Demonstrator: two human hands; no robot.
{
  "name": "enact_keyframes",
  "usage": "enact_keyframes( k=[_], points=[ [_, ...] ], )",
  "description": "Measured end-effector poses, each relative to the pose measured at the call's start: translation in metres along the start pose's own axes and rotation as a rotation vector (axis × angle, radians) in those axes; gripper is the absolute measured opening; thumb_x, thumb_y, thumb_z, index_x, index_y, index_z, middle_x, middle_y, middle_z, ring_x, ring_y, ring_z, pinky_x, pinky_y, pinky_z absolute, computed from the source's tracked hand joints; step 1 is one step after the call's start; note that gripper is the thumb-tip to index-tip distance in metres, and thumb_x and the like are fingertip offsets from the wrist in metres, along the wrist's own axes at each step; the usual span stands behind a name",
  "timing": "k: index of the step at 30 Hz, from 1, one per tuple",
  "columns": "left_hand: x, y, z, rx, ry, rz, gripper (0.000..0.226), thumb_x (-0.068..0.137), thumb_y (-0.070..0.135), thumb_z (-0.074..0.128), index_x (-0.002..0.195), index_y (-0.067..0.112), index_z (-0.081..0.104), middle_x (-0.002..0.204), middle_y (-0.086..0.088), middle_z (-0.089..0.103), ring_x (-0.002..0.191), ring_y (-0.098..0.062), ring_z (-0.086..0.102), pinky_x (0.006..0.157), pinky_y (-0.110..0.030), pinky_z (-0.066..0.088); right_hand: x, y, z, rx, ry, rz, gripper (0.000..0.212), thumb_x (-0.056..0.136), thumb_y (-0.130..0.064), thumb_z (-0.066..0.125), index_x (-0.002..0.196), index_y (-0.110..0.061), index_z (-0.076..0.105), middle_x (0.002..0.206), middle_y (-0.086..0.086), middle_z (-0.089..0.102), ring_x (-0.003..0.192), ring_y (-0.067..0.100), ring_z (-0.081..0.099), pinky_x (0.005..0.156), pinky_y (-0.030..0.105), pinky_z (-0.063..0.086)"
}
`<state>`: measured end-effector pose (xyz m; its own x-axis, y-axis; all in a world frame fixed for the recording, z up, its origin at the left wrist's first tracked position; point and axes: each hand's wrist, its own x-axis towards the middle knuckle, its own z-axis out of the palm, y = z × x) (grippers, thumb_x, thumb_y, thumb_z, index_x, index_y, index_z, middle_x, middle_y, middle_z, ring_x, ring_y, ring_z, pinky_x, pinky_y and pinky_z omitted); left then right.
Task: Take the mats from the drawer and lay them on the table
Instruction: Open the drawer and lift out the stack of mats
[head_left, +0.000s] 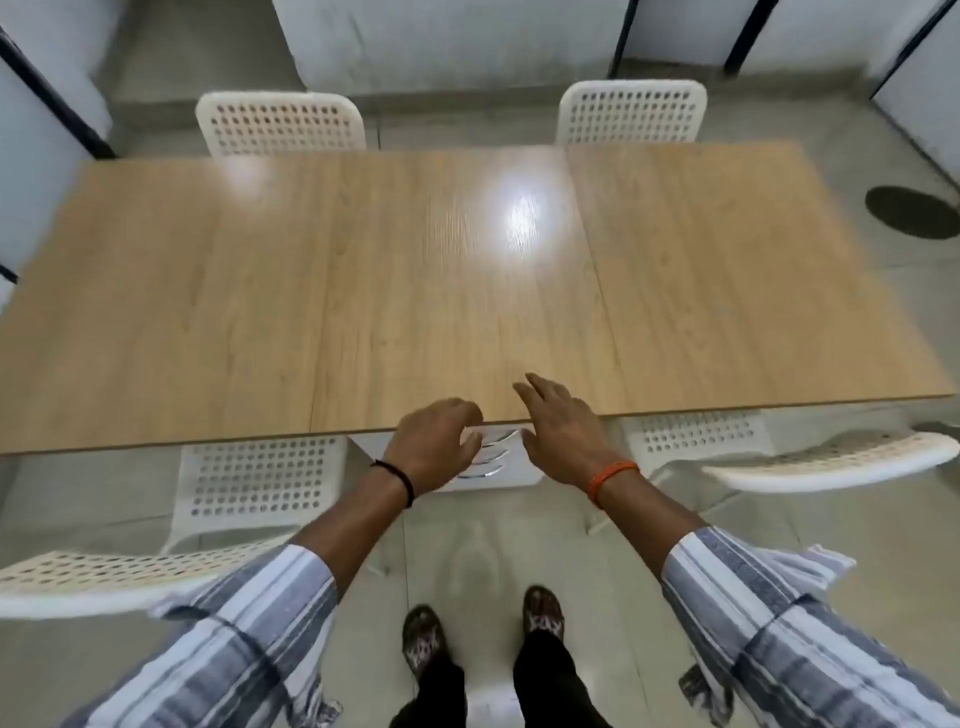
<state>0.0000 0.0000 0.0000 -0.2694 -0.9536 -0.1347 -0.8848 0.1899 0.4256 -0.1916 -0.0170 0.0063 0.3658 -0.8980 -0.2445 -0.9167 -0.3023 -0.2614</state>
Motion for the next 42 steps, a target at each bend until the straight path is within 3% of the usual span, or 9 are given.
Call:
enact_keyframes(
  k=[5,12,16,21,29,33,36,39,42],
  points=[
    [-0.005,-0.016,0.061,0.02,-0.238,-0.117,0.049,0.1,0.022,0.04,0.148,0.013,0.034,0.15,-0.005,0.04,0.133,-0.022,0.042,0.102,-0.032,0.037,-0.007,0.01,0.045,-0.06,-0.258,0.085,0.077,0.097,-0.01,0.041,0.157,-0.013,-0.006,0.165,0.006,-0.013,0.153,0.026,-0.006,0.123,0.044,0.007],
    [0.005,-0.033,0.096,0.174,-0.381,-0.133,0.063,0.098,0.021,0.042,0.154,0.009,0.016,0.16,-0.01,0.022,0.147,-0.025,0.02,0.118,-0.034,0.018,-0.004,0.01,0.055,-0.061,-0.28,0.08,0.089,0.088,-0.003,0.04,0.154,-0.01,-0.018,0.161,0.009,-0.028,0.15,0.03,-0.02,0.124,0.045,0.003],
    [0.011,-0.036,0.101,0.165,-0.369,-0.135,0.062,0.096,0.018,0.045,0.153,0.009,0.021,0.158,-0.01,0.026,0.146,-0.026,0.022,0.118,-0.034,0.018,-0.003,0.011,0.059,-0.062,-0.284,0.085,0.092,0.086,-0.002,0.041,0.153,-0.01,-0.021,0.16,0.01,-0.029,0.149,0.031,-0.022,0.124,0.046,0.004],
    [0.022,-0.03,0.1,0.215,-0.329,-0.144,0.048,0.088,0.011,0.049,0.136,0.007,0.046,0.138,-0.013,0.05,0.125,-0.032,0.046,0.107,-0.034,0.03,-0.003,0.013,0.059,-0.093,-0.295,0.067,0.092,0.087,-0.001,0.042,0.153,-0.01,-0.022,0.16,0.01,-0.03,0.149,0.032,-0.022,0.123,0.047,0.001],
    [-0.002,-0.023,0.109,0.246,-0.315,-0.111,0.045,0.082,0.01,0.055,0.127,0.012,0.055,0.125,-0.009,0.058,0.116,-0.026,0.052,0.101,-0.033,0.036,-0.003,0.018,0.051,-0.093,-0.333,0.047,0.094,0.087,0.003,0.044,0.154,-0.013,-0.02,0.161,0.007,-0.029,0.15,0.028,-0.021,0.123,0.049,0.0],
    [-0.038,-0.01,0.112,0.174,-0.255,-0.099,0.043,0.087,0.005,0.054,0.129,0.014,0.057,0.127,-0.007,0.059,0.117,-0.026,0.053,0.102,-0.035,0.039,-0.005,0.018,0.058,-0.026,-0.278,0.058,0.095,0.088,0.001,0.048,0.155,-0.015,-0.017,0.162,0.004,-0.028,0.15,0.027,-0.021,0.122,0.053,0.012],
    [-0.065,-0.001,0.101,0.015,-0.001,-0.026,0.037,0.083,-0.001,0.06,0.119,0.008,0.064,0.111,-0.009,0.065,0.1,-0.031,0.06,0.087,-0.04,0.048,-0.015,0.021,0.075,0.008,-0.143,0.029,0.093,0.088,0.001,0.053,0.157,-0.016,-0.008,0.164,0.002,-0.021,0.152,0.028,-0.014,0.112,0.045,0.036],
    [-0.082,-0.003,0.089,0.032,0.243,-0.036,0.032,0.078,0.005,0.07,0.109,0.007,0.066,0.1,-0.008,0.062,0.09,-0.028,0.058,0.076,-0.038,0.049,-0.042,0.021,0.096,-0.005,-0.065,-0.055,0.071,0.089,0.001,0.053,0.154,-0.013,0.027,0.165,0.007,0.013,0.146,0.031,0.026,0.104,0.043,0.042],
    [-0.089,-0.017,0.078,0.016,0.113,-0.138,0.035,0.08,0.018,0.074,0.114,0.013,0.066,0.11,-0.003,0.063,0.101,-0.025,0.059,0.084,-0.039,0.051,-0.065,0.018,0.108,0.027,-0.048,-0.053,0.047,0.096,-0.01,0.05,0.142,-0.015,0.048,0.141,0.006,0.055,0.124,0.029,0.052,0.109,0.049,0.035]
  ],
)
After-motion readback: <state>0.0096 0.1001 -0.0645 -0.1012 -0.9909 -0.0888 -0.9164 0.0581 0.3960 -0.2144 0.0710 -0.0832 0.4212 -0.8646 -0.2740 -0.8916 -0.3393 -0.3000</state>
